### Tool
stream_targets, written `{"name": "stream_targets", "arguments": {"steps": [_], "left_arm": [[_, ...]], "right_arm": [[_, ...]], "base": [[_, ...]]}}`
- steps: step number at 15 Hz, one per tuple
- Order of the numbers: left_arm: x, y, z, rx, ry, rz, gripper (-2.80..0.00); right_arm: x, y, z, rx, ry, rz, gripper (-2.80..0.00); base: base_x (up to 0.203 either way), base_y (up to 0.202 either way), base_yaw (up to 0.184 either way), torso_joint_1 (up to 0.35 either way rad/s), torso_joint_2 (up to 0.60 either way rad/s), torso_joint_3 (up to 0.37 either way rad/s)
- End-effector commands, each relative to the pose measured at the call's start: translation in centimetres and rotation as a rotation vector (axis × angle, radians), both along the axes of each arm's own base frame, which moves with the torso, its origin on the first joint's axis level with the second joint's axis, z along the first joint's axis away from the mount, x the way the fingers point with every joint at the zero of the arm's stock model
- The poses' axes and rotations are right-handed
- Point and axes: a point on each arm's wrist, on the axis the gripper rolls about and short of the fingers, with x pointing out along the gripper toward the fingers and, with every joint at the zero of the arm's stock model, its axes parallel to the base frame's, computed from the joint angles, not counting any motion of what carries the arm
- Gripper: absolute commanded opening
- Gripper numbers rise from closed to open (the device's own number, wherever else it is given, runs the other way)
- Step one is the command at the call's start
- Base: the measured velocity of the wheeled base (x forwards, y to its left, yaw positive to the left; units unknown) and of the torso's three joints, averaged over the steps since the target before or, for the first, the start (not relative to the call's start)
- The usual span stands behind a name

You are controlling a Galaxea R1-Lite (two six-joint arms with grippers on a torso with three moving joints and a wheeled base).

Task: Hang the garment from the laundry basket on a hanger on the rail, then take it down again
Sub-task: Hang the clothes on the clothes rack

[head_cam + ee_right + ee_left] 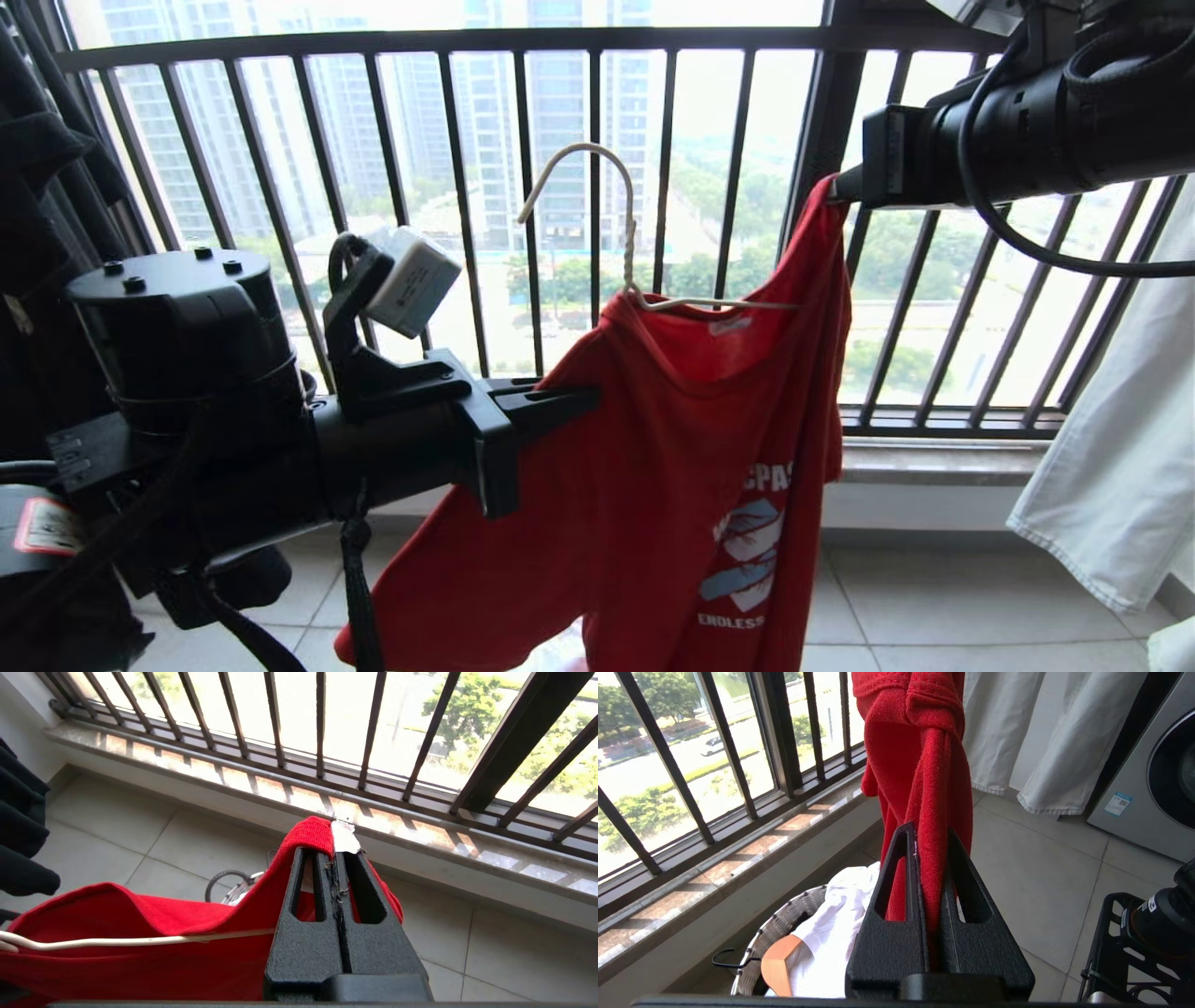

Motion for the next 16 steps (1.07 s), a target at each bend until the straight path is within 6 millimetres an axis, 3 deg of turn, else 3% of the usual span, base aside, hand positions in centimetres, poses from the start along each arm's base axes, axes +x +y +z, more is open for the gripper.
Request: {"name": "stream_targets", "arguments": {"steps": [1,7,11,16], "left_arm": [[0.8,-0.6,-2.0,0.026,0.039,0.0,-2.8],[1.9,-1.6,-2.0,-0.062,-0.008,0.052,-2.8],[1.0,-3.1,-2.0,-0.092,-0.033,0.078,-2.8],[0.3,-5.7,-1.9,-0.166,-0.132,0.181,-2.8]], "right_arm": [[-0.4,0.8,0.3,-0.012,-0.017,0.029,-2.8],[-2.2,2.9,1.1,0.003,-0.071,0.065,-2.8],[-2.9,4.6,2.1,0.041,-0.176,0.038,-2.8],[-3.7,7.7,1.4,-0.054,-0.22,-0.095,-2.8]], "base": [[0.0,0.0,0.0,0.0,0.0,0.0],[0.0,0.0,0.0,0.0,0.0,0.0],[0.0,0.0,0.0,0.0,0.0,0.0],[0.0,0.0,0.0,0.0,0.0,0.0]]}}
